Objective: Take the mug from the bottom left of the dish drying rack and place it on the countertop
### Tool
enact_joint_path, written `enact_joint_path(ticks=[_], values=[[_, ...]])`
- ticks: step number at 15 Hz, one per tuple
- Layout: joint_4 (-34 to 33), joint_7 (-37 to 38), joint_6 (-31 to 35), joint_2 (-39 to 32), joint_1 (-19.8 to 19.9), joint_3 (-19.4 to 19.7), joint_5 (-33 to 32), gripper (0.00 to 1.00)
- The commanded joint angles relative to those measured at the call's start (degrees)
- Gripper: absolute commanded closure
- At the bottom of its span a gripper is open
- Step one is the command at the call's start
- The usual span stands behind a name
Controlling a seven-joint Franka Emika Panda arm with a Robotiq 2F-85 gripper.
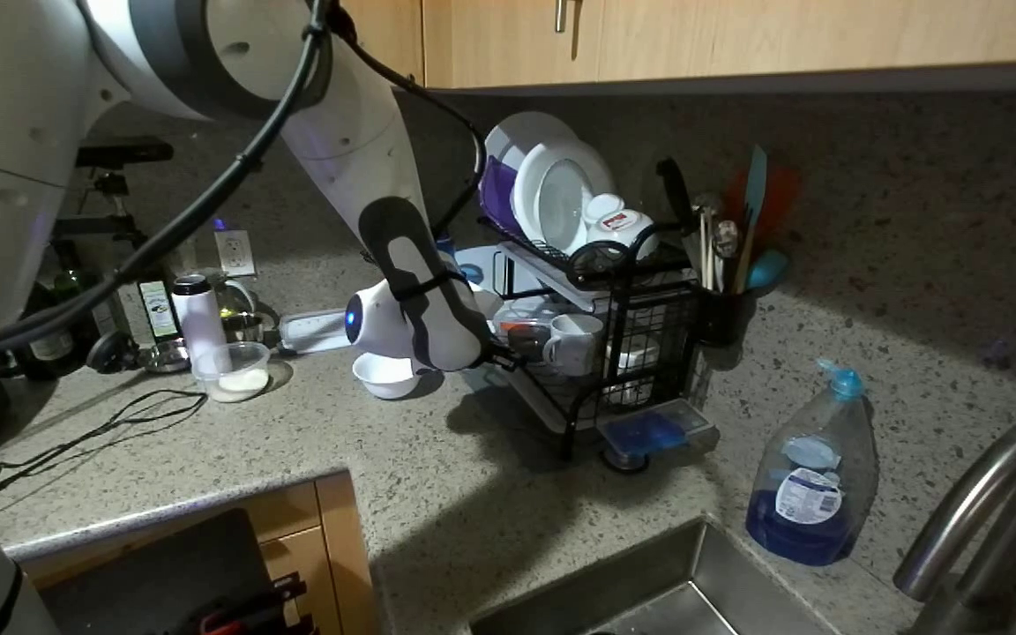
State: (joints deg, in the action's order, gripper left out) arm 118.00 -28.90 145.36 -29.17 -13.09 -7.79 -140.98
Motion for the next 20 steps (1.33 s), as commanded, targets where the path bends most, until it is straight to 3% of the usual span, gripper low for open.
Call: enact_joint_path(ticks=[1,6,7,10,18,20], values=[[1.43,-1.21,-1.35,2.65,-1.54,0.40,3.00,1.00],[2.06,-2.84,-1.92,4.56,-2.92,-0.03,5.79,1.00],[1.97,-2.98,-1.88,4.62,-3.08,-0.04,6.00,0.74],[1.61,-2.87,-1.57,4.54,-3.20,-0.03,5.97,0.60],[1.27,-2.21,-0.69,4.25,-2.23,0.52,4.09,0.01],[1.25,-1.98,-0.48,4.05,-1.78,0.65,3.43,0.00]])
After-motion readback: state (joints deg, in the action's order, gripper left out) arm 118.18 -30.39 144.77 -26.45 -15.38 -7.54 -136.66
